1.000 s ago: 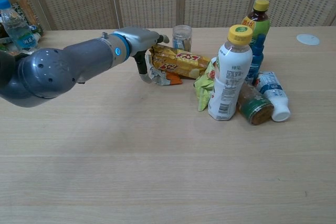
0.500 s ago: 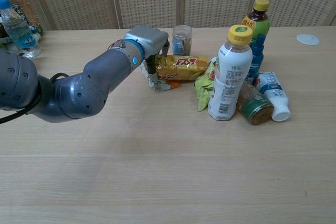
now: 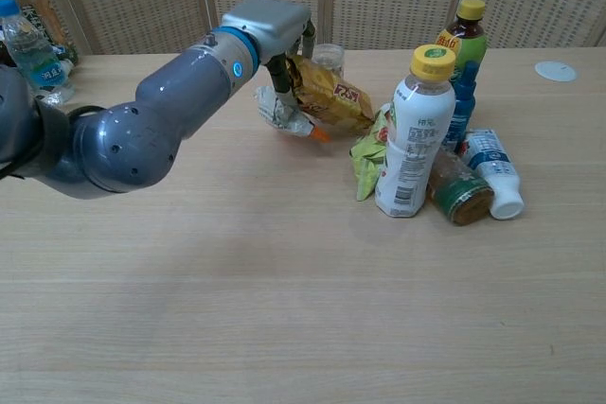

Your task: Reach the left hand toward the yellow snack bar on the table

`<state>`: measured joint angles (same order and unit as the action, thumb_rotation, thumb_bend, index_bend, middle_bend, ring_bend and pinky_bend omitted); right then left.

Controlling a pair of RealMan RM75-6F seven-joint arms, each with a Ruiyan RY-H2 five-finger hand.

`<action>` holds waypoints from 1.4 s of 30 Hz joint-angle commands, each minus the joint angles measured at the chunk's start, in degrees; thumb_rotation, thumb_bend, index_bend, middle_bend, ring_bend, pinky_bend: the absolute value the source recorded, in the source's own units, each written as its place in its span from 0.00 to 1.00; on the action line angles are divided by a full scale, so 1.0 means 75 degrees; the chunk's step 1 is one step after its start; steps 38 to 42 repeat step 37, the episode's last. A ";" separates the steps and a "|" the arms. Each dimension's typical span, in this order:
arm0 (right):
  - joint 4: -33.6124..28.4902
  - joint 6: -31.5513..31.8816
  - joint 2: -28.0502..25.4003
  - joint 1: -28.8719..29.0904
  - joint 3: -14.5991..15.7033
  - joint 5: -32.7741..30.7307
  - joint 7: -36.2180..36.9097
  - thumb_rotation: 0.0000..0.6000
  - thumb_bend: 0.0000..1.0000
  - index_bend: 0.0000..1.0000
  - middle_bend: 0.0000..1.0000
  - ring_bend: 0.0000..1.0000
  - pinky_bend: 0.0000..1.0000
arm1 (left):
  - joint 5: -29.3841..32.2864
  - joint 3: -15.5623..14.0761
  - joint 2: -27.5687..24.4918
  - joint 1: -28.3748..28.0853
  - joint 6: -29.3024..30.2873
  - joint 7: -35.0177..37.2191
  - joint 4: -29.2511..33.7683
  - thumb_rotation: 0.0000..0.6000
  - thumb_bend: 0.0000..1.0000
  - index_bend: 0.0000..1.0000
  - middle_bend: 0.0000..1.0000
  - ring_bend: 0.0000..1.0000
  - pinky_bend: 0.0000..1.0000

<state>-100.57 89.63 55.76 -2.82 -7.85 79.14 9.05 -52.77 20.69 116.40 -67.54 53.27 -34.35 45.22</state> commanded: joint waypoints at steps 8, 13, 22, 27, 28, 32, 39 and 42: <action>-0.0178 0.0262 -0.0037 -0.0103 0.0084 0.0284 -0.0061 1.00 0.00 0.00 0.00 0.00 0.00 | 0.0289 0.0446 -0.2222 0.0684 0.1243 -0.1408 0.3686 1.00 0.00 0.61 0.57 0.51 0.43; -0.0216 0.0332 -0.0064 -0.0134 0.0106 0.0368 -0.0023 1.00 0.00 0.00 0.00 0.00 0.00 | 0.0486 0.0538 -0.2832 0.0844 0.1511 -0.1691 0.4544 1.00 0.00 0.61 0.57 0.51 0.43; -0.0271 0.0417 -0.0098 -0.0161 0.0126 0.0469 0.0003 1.00 0.00 0.00 0.00 0.00 0.00 | 0.0672 0.0930 -0.4054 0.0903 0.2065 -0.2210 0.6073 1.00 0.00 0.61 0.57 0.51 0.43; -0.0331 0.0494 -0.0133 -0.0192 0.0150 0.0564 0.0035 1.00 0.00 0.00 0.00 0.00 0.00 | 0.0795 0.1061 -0.4625 0.0923 0.2316 -0.2426 0.6776 1.00 0.00 0.61 0.57 0.51 0.43; -0.0342 0.0504 -0.0138 -0.0196 0.0155 0.0580 0.0039 1.00 0.00 0.00 0.00 0.00 0.00 | 0.0822 0.1084 -0.4711 0.0924 0.2358 -0.2453 0.6876 1.00 0.00 0.61 0.57 0.51 0.43; -0.0388 0.0514 -0.0157 -0.0200 0.0179 0.0634 0.0022 1.00 0.00 0.00 0.00 0.00 0.00 | 0.0943 0.1151 -0.5082 0.0930 0.2503 -0.2531 0.7291 1.00 0.00 0.61 0.57 0.51 0.43; -0.0435 0.0533 -0.0166 -0.0204 0.0202 0.0688 -0.0005 1.00 0.00 0.00 0.00 0.00 0.00 | 0.1043 0.1135 -0.5380 0.0930 0.2631 -0.2564 0.7578 1.00 0.00 0.61 0.57 0.51 0.43; -0.0435 0.0533 -0.0166 -0.0204 0.0202 0.0688 -0.0005 1.00 0.00 0.00 0.00 0.00 0.00 | 0.1043 0.1135 -0.5380 0.0930 0.2631 -0.2564 0.7578 1.00 0.00 0.61 0.57 0.51 0.43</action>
